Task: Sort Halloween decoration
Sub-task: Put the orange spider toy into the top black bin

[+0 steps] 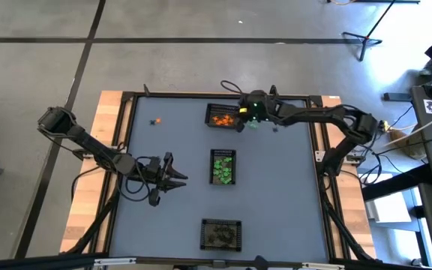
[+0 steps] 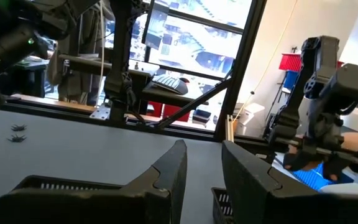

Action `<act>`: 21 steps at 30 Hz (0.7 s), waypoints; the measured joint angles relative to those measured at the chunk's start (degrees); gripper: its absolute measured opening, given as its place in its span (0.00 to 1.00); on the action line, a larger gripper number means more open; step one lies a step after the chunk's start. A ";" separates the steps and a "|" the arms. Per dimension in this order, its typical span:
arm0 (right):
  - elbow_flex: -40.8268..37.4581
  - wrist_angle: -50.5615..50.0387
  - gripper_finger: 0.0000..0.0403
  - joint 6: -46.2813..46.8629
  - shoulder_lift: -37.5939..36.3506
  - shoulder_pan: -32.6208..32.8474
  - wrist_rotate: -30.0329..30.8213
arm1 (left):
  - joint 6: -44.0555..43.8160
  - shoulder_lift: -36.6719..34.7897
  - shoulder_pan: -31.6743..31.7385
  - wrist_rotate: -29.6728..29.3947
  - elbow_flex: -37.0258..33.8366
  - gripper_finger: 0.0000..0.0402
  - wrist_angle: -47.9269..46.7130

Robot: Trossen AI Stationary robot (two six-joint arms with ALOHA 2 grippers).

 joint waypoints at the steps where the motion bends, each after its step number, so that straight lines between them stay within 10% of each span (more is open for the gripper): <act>1: 0.11 0.00 0.22 -0.12 0.25 0.03 -0.10 | 0.00 0.00 0.00 0.00 0.00 0.23 -0.01; 14: 1.08 -2.36 0.34 2.82 -5.58 0.12 -21.67 | -0.05 0.00 -0.01 0.48 0.00 0.23 1.21; 21: -2.80 -3.82 0.34 2.10 -14.51 4.75 -20.76 | -0.12 0.00 0.33 0.06 0.00 0.23 4.96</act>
